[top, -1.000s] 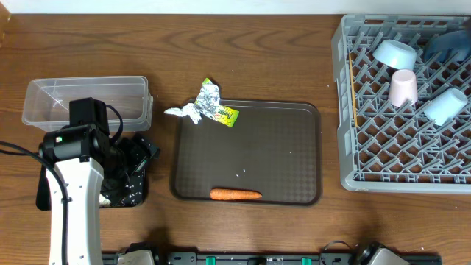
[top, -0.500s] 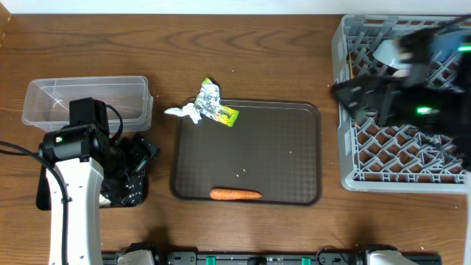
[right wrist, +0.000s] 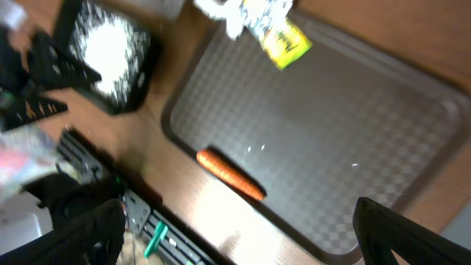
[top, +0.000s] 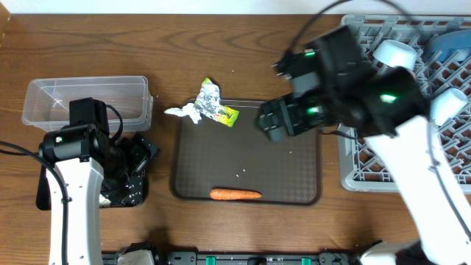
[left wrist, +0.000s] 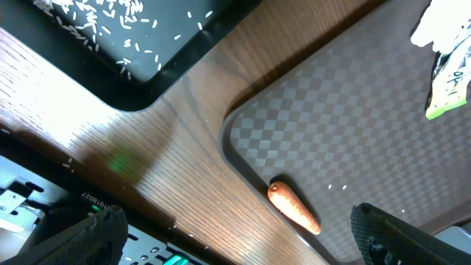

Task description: Sort waste into correct bins and load items into the dishwasher rack

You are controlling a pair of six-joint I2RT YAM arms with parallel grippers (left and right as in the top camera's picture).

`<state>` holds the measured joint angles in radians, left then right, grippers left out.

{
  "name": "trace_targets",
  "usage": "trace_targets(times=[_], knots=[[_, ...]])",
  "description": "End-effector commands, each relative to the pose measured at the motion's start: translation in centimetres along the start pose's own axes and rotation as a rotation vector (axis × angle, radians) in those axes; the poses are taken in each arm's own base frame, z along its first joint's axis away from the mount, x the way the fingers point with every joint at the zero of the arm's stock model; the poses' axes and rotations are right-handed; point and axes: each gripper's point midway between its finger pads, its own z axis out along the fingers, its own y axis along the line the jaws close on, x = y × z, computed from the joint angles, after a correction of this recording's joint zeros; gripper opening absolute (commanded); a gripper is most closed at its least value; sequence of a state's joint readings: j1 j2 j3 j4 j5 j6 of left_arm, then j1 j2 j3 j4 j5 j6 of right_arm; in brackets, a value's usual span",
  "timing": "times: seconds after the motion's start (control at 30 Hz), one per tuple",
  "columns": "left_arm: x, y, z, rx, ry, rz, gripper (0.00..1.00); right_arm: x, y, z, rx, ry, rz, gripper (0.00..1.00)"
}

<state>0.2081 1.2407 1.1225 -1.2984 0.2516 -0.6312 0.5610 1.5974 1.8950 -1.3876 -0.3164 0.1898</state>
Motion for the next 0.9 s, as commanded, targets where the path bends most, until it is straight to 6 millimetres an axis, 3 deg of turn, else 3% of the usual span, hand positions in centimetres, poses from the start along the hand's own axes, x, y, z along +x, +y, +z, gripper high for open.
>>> trace_targets(times=[0.0,0.2,0.37,0.57,0.67,0.87], knots=[[-0.3,0.0,-0.3,-0.002,-0.014,0.003,1.00,0.7,1.3,2.7,-0.001,0.079,-0.048,0.99],[-0.3,0.0,-0.3,-0.002,-0.014,0.003,1.00,1.5,2.4,7.3,0.023,0.181,-0.096,0.99],[-0.3,0.0,-0.3,-0.002,-0.014,0.003,1.00,0.9,-1.0,9.5,0.202,0.187,0.054,0.99],[-0.3,0.0,-0.3,-0.002,-0.014,0.003,1.00,-0.7,-4.9,8.6,0.302,0.129,0.124,0.99],[-0.3,0.0,-0.3,-0.002,-0.014,0.003,1.00,-1.3,-7.9,7.6,0.388,0.101,0.162,0.99],[-0.3,0.0,-0.3,-0.002,-0.014,0.003,1.00,-0.8,-13.8,5.2,0.513,0.112,0.277,0.99]])
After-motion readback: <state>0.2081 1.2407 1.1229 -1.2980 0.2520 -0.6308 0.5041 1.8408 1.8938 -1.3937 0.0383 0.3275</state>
